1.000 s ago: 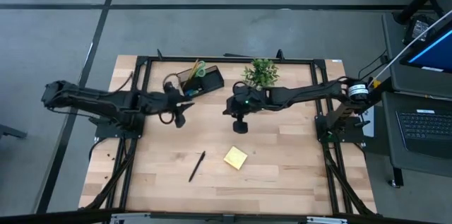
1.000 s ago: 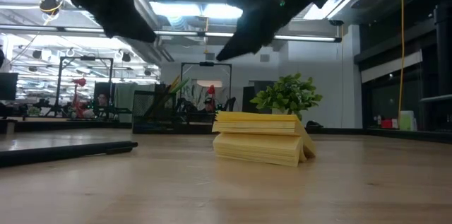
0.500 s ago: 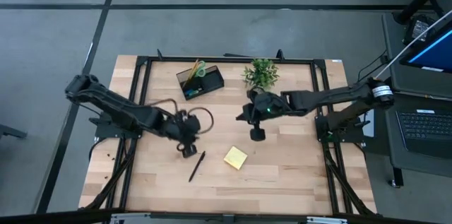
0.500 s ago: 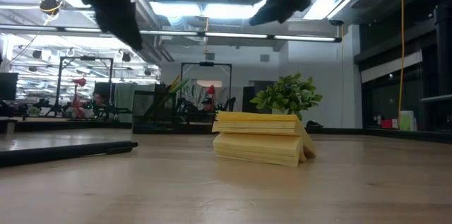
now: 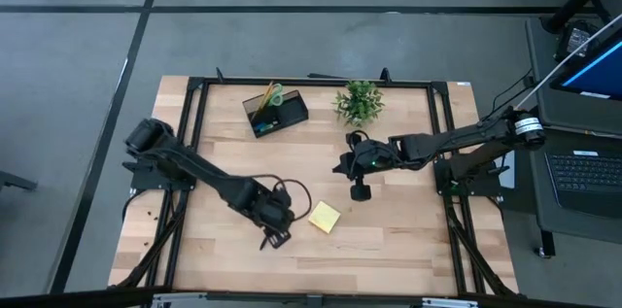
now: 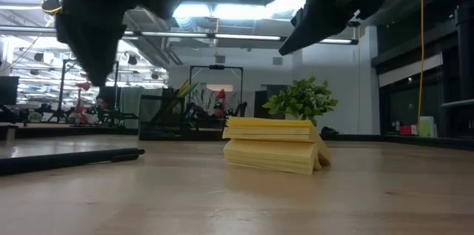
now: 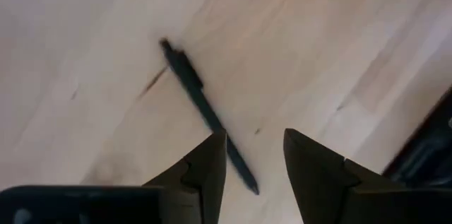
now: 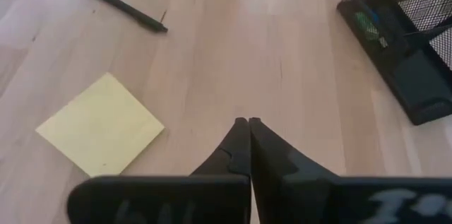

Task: Pick and place office supplies into organizer
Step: Put the pen into the desk organizer

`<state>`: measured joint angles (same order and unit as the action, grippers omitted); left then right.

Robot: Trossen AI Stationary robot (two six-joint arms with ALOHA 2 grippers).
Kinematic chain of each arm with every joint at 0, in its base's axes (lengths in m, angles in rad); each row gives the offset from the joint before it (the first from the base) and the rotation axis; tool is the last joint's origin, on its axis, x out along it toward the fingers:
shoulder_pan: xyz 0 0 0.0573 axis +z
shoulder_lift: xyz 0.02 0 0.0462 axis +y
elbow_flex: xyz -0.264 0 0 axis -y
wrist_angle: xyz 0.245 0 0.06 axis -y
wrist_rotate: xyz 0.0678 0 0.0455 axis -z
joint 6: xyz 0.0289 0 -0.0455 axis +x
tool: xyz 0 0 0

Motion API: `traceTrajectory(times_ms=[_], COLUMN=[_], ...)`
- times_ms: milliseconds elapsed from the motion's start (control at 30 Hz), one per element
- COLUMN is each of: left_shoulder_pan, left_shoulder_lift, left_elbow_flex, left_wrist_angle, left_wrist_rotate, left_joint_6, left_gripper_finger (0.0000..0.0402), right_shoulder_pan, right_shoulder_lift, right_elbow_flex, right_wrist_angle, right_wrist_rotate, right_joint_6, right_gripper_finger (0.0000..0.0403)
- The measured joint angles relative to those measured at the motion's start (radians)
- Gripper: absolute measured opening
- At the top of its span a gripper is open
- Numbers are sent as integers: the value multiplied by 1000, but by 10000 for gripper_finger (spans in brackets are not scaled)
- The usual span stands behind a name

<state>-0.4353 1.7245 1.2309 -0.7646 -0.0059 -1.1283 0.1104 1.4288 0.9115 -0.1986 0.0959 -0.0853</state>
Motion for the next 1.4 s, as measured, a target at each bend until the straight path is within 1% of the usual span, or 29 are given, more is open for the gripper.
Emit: traceTrajectory(times_ms=[100, 200, 300, 433, 767, 933, 1033, 1200, 1333, 1400], left_shoulder_pan=[-6, -8, -8, -8, -16, -18, -19, -20, -21, -25], left_shoulder_lift=[50, 84, 119, 162, 248, 271, 272, 268, 268, 265], left_elbow_flex=[38, 53, 53, 54, 58, 59, 59, 57, 56, 55], left_wrist_angle=[-72, -143, -137, -81, -63, -69, -67, -69, -69, -68], left_wrist_rotate=[5, -24, -48, -88, -75, -75, -71, -53, -61, -98], left_joint_6=[-46, -88, -110, -116, -195, -181, -177, -151, -76, -14], left_gripper_finger=[135, 134, 134, 134, 134, 131, 115, 65, 28, 21], right_shoulder_pan=[0, 0, 0, 1, 36, 45, 45, 45, 45, 45], right_shoulder_lift=[0, 0, 0, 0, 0, 0, 0, 0, 0, 0], right_elbow_flex=[0, 0, 0, 0, 0, 0, 0, 0, 0, 0], right_wrist_angle=[1, 3, 3, 0, -5, -5, -5, -4, -4, -4], right_wrist_rotate=[0, 0, -1, -2, -3, -3, -3, -3, -3, -3], right_joint_6=[-3, -3, -3, -3, -27, -28, -28, -28, -28, -28], right_gripper_finger=[1, 1, 1, 1, 2, 2, 2, 2, 2, 2])
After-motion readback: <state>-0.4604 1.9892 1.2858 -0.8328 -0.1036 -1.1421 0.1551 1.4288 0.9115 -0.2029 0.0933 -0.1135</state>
